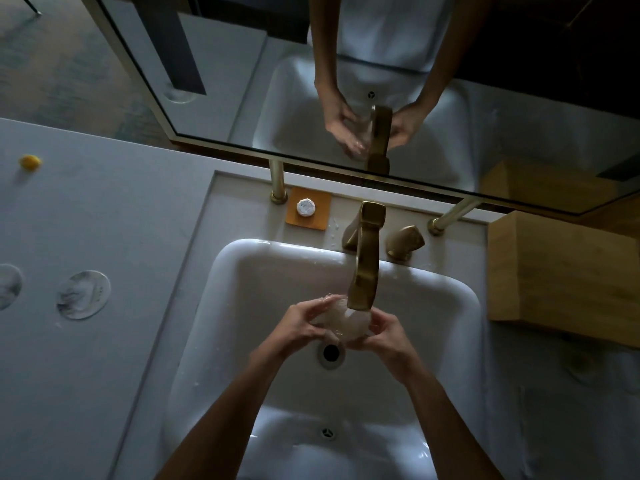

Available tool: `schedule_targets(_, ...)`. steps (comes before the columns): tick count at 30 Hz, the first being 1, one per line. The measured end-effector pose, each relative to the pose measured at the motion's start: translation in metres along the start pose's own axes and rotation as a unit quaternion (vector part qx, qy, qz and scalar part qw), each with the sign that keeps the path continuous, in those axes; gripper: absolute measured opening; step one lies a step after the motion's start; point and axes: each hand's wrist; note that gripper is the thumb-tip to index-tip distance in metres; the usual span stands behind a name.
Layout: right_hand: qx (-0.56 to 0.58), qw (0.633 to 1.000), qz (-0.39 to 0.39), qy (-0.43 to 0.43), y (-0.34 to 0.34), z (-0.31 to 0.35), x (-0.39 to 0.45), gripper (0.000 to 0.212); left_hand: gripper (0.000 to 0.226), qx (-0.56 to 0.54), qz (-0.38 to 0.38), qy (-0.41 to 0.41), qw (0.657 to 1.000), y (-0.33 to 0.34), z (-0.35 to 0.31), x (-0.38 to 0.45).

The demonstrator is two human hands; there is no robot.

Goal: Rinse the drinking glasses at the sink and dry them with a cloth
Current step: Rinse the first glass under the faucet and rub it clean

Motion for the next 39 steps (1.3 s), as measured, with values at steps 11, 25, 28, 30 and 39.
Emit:
schedule_targets(11,-0.032,0.999,-0.013,0.016,-0.001,-0.004,0.004,0.064,0.082,-0.051,0.028,-0.013,0.998,-0.001,0.01,0.001)
schedule_targets(25,-0.061,0.997,0.019,0.033,-0.003,-0.002,0.001,0.067,0.083,-0.009,0.02,-0.015,1.0,-0.002,0.017,0.0)
schedule_targets(28,-0.059,0.998,0.004,0.029,-0.009,0.0,0.001,0.066,0.085,-0.018,0.024,-0.015,0.999,0.001,0.012,0.003)
schedule_targets(30,-0.065,0.998,0.003,0.021,-0.006,0.002,0.004,0.064,0.084,-0.028,0.012,-0.015,0.999,-0.001,0.01,0.004)
schedule_targets(39,-0.07,0.997,0.015,0.022,-0.022,0.002,0.001,0.067,0.081,-0.008,-0.001,-0.012,1.0,0.017,0.007,0.004)
Point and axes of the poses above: each hand's wrist, its own x-axis towards the middle knuckle, its own y-axis out of the palm, z = x × y, and after that the axes turned 2 degrees about -y, right-handed
